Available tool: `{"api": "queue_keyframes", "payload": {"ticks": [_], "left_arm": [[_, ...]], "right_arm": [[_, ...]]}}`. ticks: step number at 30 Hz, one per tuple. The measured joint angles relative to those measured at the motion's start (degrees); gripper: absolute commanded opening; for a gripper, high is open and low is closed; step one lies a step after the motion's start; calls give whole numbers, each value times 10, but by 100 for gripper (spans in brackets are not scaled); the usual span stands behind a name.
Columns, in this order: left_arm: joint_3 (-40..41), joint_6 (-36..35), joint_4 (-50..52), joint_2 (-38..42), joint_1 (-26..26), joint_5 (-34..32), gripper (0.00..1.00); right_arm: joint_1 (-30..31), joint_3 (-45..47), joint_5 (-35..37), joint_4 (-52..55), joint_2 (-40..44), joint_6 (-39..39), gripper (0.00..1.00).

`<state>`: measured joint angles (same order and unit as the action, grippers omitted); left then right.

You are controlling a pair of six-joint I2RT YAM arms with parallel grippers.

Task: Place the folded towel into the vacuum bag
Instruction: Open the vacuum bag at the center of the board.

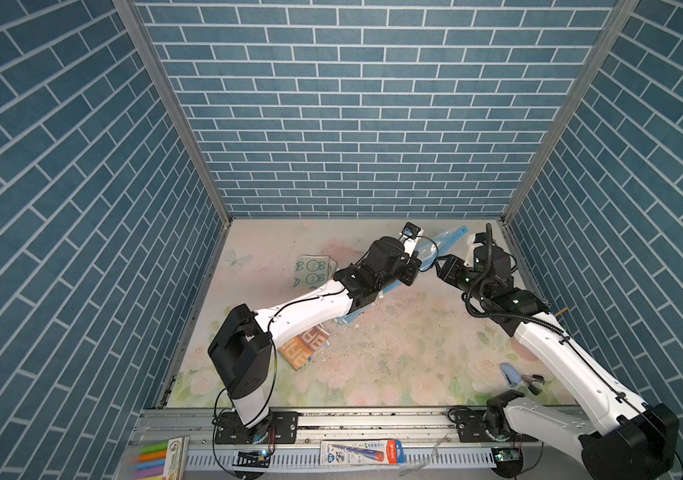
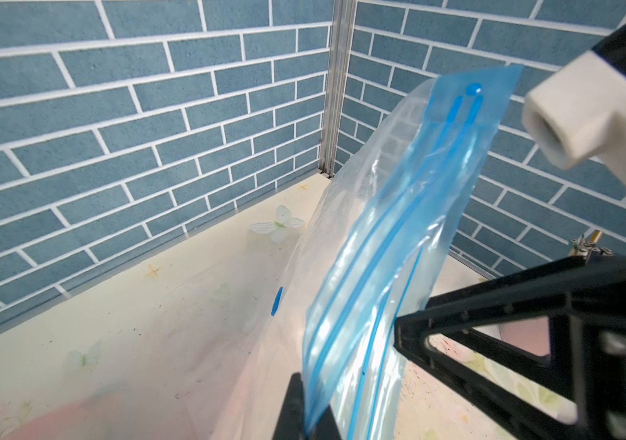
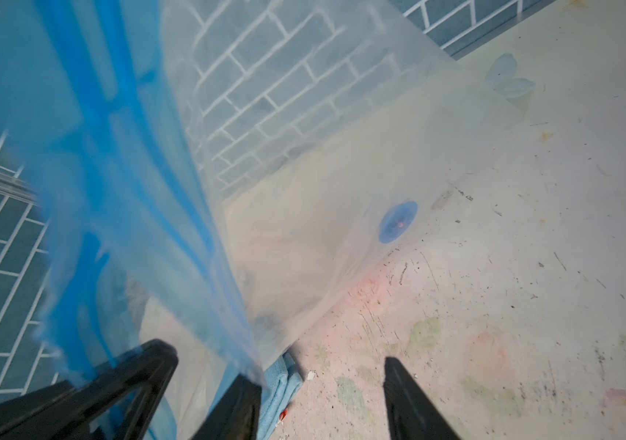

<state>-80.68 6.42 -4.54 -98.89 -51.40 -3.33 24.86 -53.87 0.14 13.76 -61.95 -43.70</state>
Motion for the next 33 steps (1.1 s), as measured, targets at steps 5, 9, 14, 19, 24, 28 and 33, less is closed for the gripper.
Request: {"api": "queue_keyframes", "payload": {"ticks": [5,9,14,19,24,28,33], "left_arm": [[0,0,0,0,-1,-1,0],[0,0,0,0,-5,0,0],[5,5,0,0,-8,3,0],[9,11,-1,0,-8,10,0],[9,18,-1,0,-10,19,0],[9,19,0,0,-11,21,0],[9,19,0,2,-11,18,0]], "right_arm": [[1,0,-4,-21,0,-10,60],[1,-6,-3,-23,-17,-17,61],[2,-9,-3,-28,-28,-26,61],[5,-9,0,-39,-18,-28,61],[5,-23,3,-42,-31,-30,63],[6,-43,16,-42,-58,-30,62],[8,-63,31,-37,-83,-31,56]]}}
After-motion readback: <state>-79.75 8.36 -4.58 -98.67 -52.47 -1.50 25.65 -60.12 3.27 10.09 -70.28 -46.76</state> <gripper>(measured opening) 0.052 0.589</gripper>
